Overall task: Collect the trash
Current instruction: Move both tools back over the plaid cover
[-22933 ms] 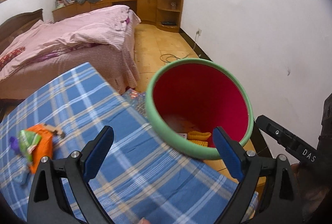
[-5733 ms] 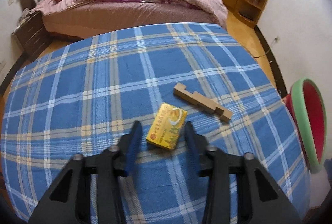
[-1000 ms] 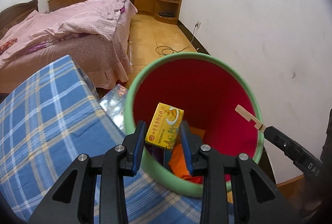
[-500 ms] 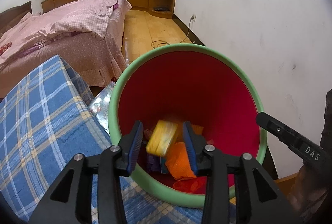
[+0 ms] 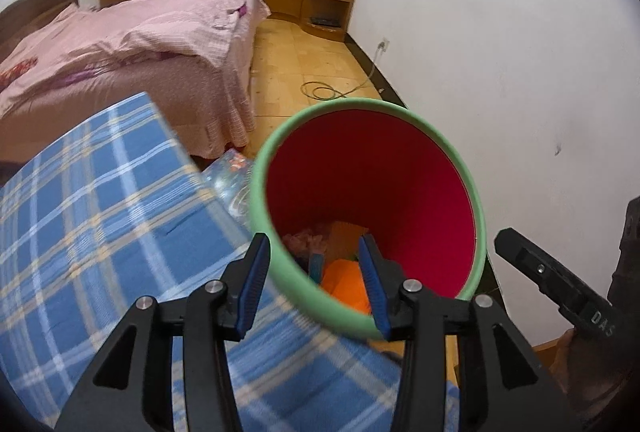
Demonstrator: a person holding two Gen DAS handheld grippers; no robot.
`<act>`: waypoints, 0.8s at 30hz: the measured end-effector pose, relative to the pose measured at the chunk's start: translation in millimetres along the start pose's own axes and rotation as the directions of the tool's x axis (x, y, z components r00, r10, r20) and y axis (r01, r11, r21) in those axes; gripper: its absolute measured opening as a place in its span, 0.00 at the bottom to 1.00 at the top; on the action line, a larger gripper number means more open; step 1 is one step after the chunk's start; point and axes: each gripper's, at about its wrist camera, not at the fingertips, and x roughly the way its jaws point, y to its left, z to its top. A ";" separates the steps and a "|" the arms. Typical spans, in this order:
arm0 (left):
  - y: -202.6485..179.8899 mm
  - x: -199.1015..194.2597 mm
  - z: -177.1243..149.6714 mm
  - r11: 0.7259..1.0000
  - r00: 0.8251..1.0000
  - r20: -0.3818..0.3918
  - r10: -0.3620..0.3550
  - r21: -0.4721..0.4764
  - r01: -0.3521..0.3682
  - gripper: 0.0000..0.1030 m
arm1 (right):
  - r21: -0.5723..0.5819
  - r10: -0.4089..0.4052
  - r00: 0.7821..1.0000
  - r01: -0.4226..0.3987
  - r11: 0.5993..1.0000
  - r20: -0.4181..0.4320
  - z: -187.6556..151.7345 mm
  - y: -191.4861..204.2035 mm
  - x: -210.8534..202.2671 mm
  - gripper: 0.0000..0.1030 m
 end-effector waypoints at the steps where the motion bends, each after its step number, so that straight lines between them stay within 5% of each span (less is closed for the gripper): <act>1: 3.4 -5.8 -2.5 1.000 1.000 0.004 0.006 -0.010 -0.006 0.44 | -0.006 0.005 1.000 -0.005 1.000 -0.001 -0.7 3.5 -1.1 0.44; 13: 52.9 -81.3 -36.4 0.983 0.990 0.060 0.129 -0.142 -0.120 0.45 | -0.102 0.090 0.996 -0.092 0.991 -0.022 -24.7 63.2 -14.6 0.61; 24: 97.4 -144.3 -90.6 0.937 0.959 0.081 0.271 -0.251 -0.244 0.53 | -0.195 0.148 0.988 -0.154 0.969 -0.045 -58.5 115.0 -23.7 0.72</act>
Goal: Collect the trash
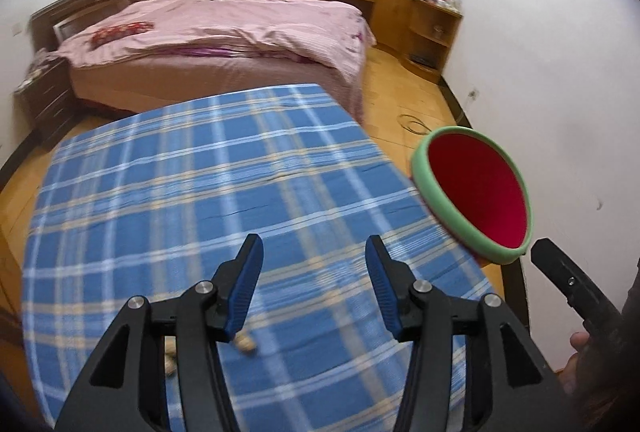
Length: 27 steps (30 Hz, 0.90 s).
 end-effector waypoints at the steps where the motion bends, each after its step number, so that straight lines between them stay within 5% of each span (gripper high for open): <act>1: 5.1 -2.8 -2.5 1.000 1.000 0.004 0.007 -0.008 -0.007 0.54 | -0.009 0.005 1.000 -0.005 1.000 -0.002 -2.5 4.3 0.1 0.73; 27: 62.8 -42.5 -84.6 0.969 0.971 0.053 0.231 -0.101 -0.225 0.60 | -0.171 -0.027 0.998 0.036 0.985 0.052 -64.1 69.1 5.7 0.81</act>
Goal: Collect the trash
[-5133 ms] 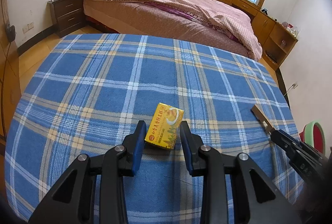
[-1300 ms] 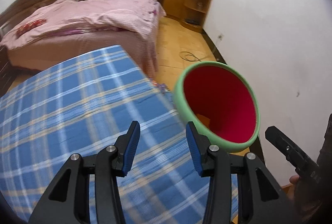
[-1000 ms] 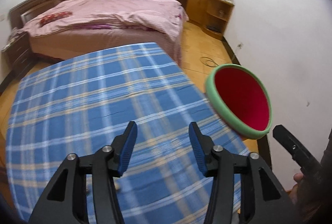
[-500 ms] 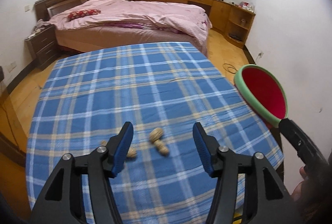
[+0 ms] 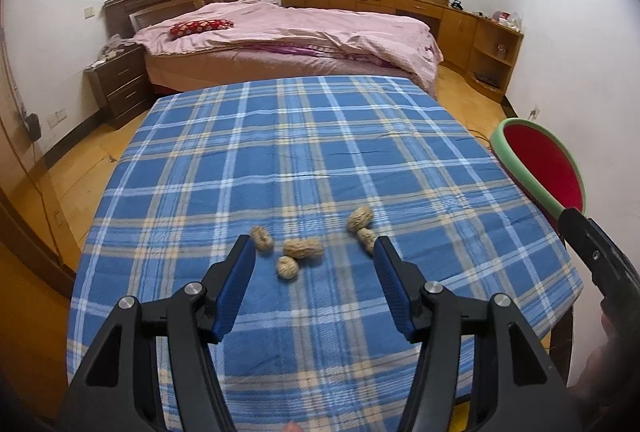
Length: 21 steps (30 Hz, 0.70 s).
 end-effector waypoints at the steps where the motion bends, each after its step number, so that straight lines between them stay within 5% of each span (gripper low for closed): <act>1: 0.9 -0.2 -0.7 1.000 1.000 0.001 0.003 -0.004 -0.003 0.60 | -0.007 -0.004 1.000 0.004 1.000 0.005 -1.9 2.3 0.3 0.81; 21: 17.6 7.5 -10.0 0.997 0.999 -0.004 0.042 -0.057 -0.042 0.60 | -0.058 -0.041 0.999 0.042 0.997 0.023 -15.5 16.4 -2.7 0.81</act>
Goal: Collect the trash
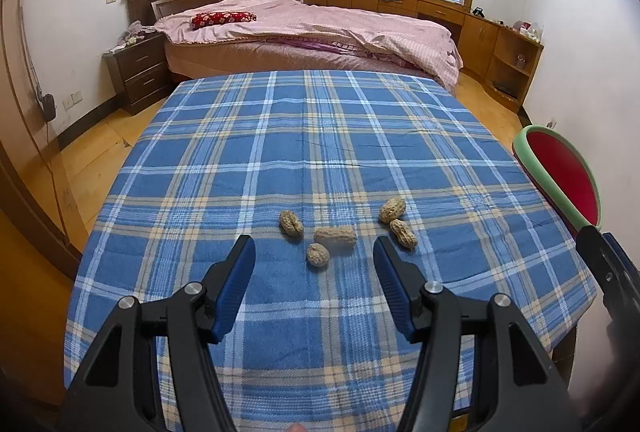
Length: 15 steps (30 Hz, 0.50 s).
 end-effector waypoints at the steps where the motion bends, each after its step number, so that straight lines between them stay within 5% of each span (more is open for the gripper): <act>1: 0.3 -0.1 0.0 1.000 1.000 0.001 0.001 0.000 -0.001 0.60 | 0.001 -0.002 1.000 0.002 1.000 0.001 0.1 -0.1 -0.1 0.81; 15: 1.3 -0.8 1.2 1.000 1.000 0.010 0.014 -0.005 -0.013 0.60 | 0.009 -0.009 1.000 0.010 1.000 -0.004 -0.3 -2.1 -0.1 0.81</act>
